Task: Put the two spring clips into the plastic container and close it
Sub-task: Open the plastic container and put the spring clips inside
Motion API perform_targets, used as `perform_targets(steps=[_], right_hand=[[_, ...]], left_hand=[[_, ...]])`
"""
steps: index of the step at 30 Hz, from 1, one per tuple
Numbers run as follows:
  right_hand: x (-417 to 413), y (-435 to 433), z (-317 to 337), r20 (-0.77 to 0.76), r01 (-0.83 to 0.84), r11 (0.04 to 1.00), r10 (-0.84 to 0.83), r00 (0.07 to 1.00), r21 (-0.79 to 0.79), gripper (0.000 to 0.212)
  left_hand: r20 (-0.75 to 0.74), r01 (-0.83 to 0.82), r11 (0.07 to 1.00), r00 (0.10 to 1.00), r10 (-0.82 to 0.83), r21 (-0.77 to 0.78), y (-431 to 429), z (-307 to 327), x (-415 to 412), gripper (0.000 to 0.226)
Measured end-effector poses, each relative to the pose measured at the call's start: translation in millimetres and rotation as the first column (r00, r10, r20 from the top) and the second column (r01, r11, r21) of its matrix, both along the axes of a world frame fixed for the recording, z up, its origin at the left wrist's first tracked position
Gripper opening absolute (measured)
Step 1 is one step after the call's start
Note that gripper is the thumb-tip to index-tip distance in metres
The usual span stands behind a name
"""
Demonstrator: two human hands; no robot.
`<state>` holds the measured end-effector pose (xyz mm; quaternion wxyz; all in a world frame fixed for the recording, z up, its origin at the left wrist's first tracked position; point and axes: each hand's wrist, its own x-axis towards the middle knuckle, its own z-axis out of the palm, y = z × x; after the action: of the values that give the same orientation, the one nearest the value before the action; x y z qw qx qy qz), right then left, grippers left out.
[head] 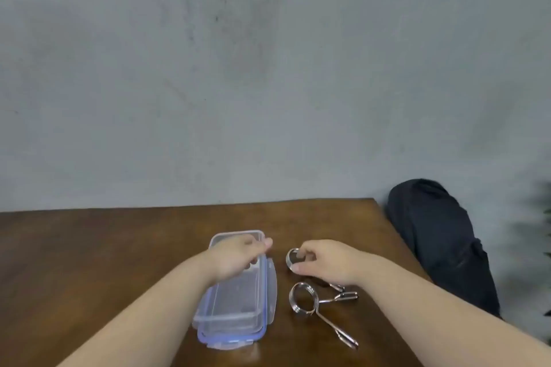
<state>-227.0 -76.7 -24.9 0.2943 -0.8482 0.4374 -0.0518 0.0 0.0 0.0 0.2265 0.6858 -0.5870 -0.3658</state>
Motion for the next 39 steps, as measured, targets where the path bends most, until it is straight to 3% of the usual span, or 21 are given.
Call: perform_targets(steps=[2, 6, 10, 16, 19, 22, 24, 27, 29, 34, 37, 39], right_hand=[[3, 5, -14, -0.101, -0.029, 0.999, 0.025, 0.995, -0.039, 0.057], [8, 17, -44, -0.227, -0.056, 0.992, 0.029, 0.973, -0.114, 0.083], [12, 23, -55, -0.35, -0.149, 0.949, 0.044, 0.936, -0.277, 0.067], [9, 22, -56, -0.364, -0.107, 0.957, 0.001, 0.931, -0.271, 0.059], [2, 19, -43, -0.261, -0.004, 0.98, -0.049, 0.964, -0.201, 0.058], [-6, 12, -26, 0.002, 0.137, 0.98, -0.139, 0.99, -0.143, 0.049], [-7, 7, -10, 0.159, 0.208, 0.974, -0.192, 0.968, -0.091, 0.063], [0, 3, 18, 0.3, 0.205, 0.975, -0.172, 0.938, -0.082, 0.076], [9, 5, 34, 0.311, 0.143, 0.984, -0.103, 0.945, -0.109, 0.079], [40, 10, 48, 0.145, -0.049, 0.986, 0.073, 0.987, -0.162, 0.08], [57, 12, 47, -0.02, -0.149, 0.975, 0.148, 0.989, -0.164, 0.074], [67, 13, 42, -0.123, -0.225, 0.963, 0.208, 0.97, -0.147, 0.062]], left_hand=[[0.235, -0.002, 0.999, 0.972, -0.006, 0.035, 6, -15, -3, 0.054], [0.36, -0.004, 0.996, 0.932, -0.027, 0.084, 25, -45, -13, 0.063], [0.483, -0.012, 1.0, 0.875, 0.009, 0.002, 35, -53, -22, 0.057], [0.65, 0.089, 0.995, 0.759, -0.033, -0.054, 50, -49, -23, 0.021], [0.689, 0.162, 0.986, 0.719, -0.092, -0.038, 57, -47, -19, 0.012], [0.719, 0.213, 0.976, 0.685, -0.12, -0.041, 61, -45, -16, 0.007], [0.723, 0.221, 0.975, 0.678, -0.135, -0.025, 63, -45, -15, 0.003], [0.725, 0.209, 0.978, 0.676, -0.136, -0.011, 65, -45, -11, 0.013], [0.741, 0.222, 0.975, 0.657, -0.14, -0.013, 68, -45, -8, 0.027], [0.773, 0.32, 0.947, 0.607, -0.184, -0.025, 67, -46, -1, 0.045], [0.798, 0.375, 0.926, 0.57, -0.193, -0.043, 64, -47, 2, 0.038], [0.8, 0.385, 0.919, 0.576, -0.166, -0.087, 65, -50, 6, 0.02]])
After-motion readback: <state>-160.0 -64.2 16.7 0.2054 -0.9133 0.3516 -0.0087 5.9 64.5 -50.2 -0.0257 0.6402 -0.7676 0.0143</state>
